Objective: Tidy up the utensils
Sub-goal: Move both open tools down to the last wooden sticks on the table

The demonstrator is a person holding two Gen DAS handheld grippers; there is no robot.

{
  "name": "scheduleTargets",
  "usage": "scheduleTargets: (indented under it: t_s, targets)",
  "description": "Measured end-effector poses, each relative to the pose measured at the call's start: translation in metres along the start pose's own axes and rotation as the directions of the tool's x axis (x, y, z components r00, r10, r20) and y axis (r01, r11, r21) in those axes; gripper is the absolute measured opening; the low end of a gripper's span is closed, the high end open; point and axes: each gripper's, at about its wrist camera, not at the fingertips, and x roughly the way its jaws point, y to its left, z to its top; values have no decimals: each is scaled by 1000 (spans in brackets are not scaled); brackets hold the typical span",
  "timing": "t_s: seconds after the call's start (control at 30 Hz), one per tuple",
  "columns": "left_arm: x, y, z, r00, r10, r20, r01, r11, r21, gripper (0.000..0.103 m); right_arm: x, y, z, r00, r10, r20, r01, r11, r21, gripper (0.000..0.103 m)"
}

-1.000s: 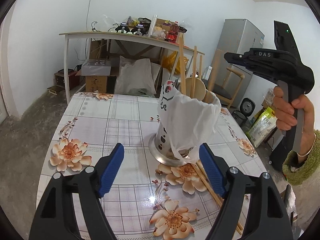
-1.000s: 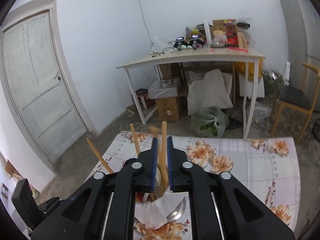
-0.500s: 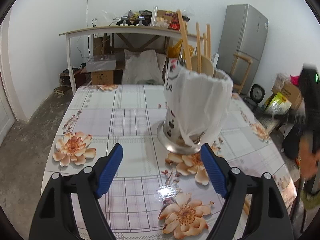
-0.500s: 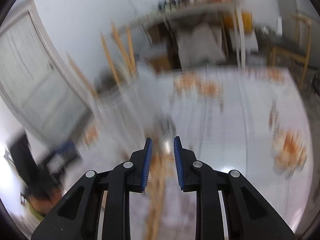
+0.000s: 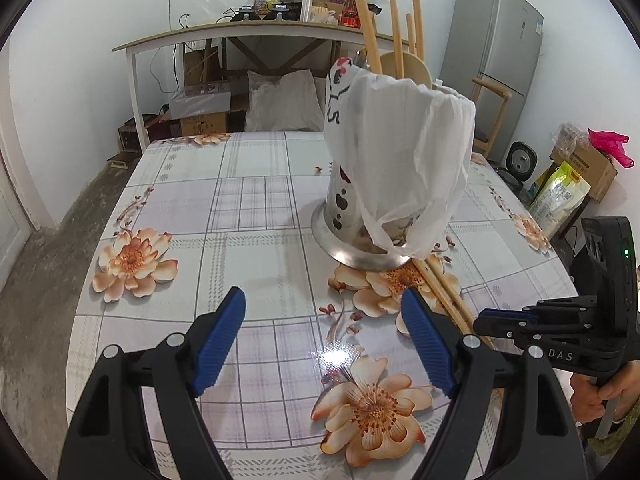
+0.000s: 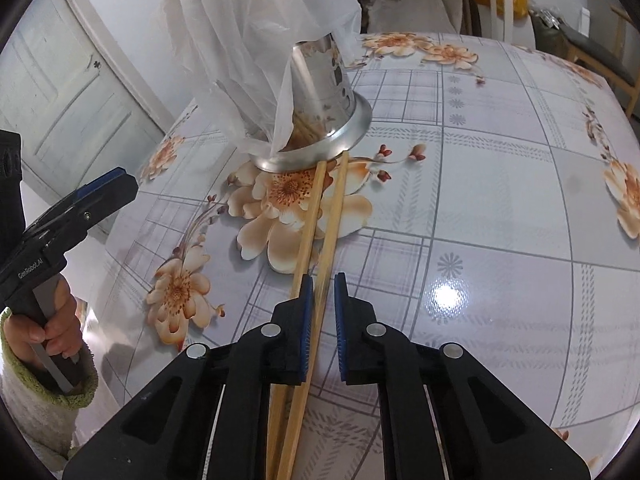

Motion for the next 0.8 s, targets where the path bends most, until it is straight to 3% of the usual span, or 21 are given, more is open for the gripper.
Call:
scheduleTargets:
  t_s: [0.2, 0.53, 0.8]
  targets:
    - [2, -5, -1, 1000, 2, -10, -2, 1000, 6, 78, -1, 2, 3, 1000, 15, 8, -15, 1000, -10, 8]
    - [9, -23, 0, 999, -30, -31, 31, 999, 29, 78, 0, -1, -3, 996, -84, 14, 84, 996, -28, 5]
    - [39, -66, -7, 977, -163, -138, 175, 981, 78, 78, -19, -39, -15, 988, -152, 32, 148, 984, 102, 5]
